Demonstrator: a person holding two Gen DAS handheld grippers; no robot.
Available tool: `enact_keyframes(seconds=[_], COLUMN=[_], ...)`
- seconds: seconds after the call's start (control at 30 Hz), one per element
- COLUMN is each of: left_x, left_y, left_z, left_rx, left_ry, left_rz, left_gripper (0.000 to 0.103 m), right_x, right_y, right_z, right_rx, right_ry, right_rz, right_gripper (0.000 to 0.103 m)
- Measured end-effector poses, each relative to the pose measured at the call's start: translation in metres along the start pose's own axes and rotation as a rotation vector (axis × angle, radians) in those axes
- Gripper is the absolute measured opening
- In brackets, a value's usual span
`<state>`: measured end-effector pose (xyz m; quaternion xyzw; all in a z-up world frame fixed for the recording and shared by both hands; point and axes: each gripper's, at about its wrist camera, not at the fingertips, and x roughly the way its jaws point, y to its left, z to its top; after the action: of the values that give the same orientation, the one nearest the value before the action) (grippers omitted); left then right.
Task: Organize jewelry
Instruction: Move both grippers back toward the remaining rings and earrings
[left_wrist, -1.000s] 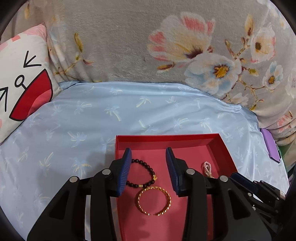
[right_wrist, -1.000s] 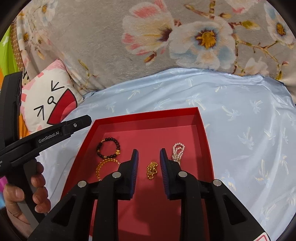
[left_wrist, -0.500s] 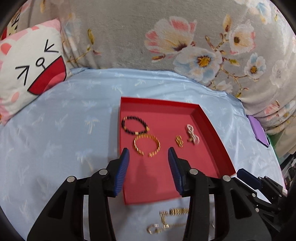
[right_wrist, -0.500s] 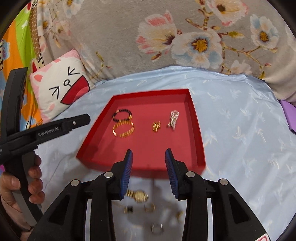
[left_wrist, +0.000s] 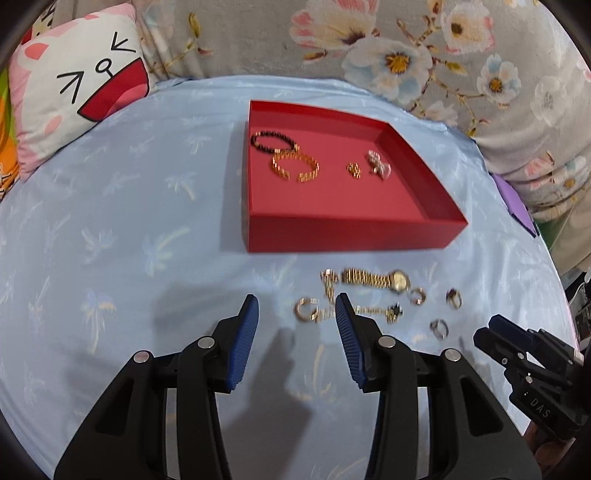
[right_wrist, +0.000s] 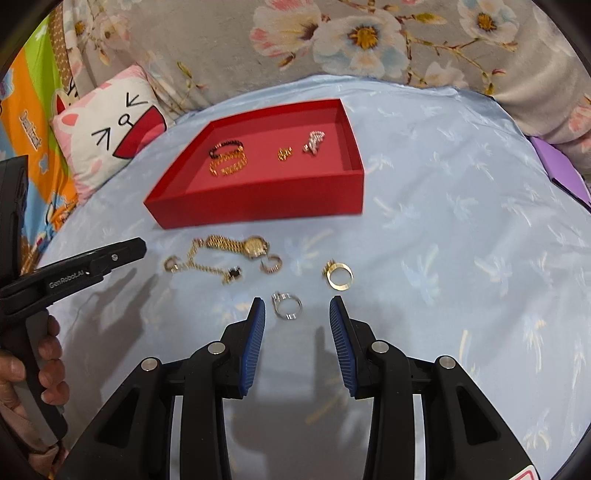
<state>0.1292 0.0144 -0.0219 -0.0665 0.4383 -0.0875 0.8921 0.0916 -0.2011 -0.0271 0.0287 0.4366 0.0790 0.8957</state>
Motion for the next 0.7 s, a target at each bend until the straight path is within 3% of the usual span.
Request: enact_keyframes(seconds=[0.17,0.23,0.7], left_x=[-0.002,-0.003,0.007], left_y=[-0.003,-0.004,-0.007], left_z=[-0.02,-0.027,-0.03], left_rx=[0.012,0.005,0.005], left_ry=[0.002,0.002,0.011], left_rz=[0.032,0.04,0.053], left_gripper=[0.044,0.051,0.051], right_x=[0.002,0.004,0.022], right_y=[-0.002,-0.001,0.002], right_z=[-0.016,-0.018,-0.015], right_rx=[0.013,0.011,0.017], right_ry=[0.019,0.023,0.03], right_rz=[-0.001,0.0,0.003], right_gripper=[0.036,0.036,0.036])
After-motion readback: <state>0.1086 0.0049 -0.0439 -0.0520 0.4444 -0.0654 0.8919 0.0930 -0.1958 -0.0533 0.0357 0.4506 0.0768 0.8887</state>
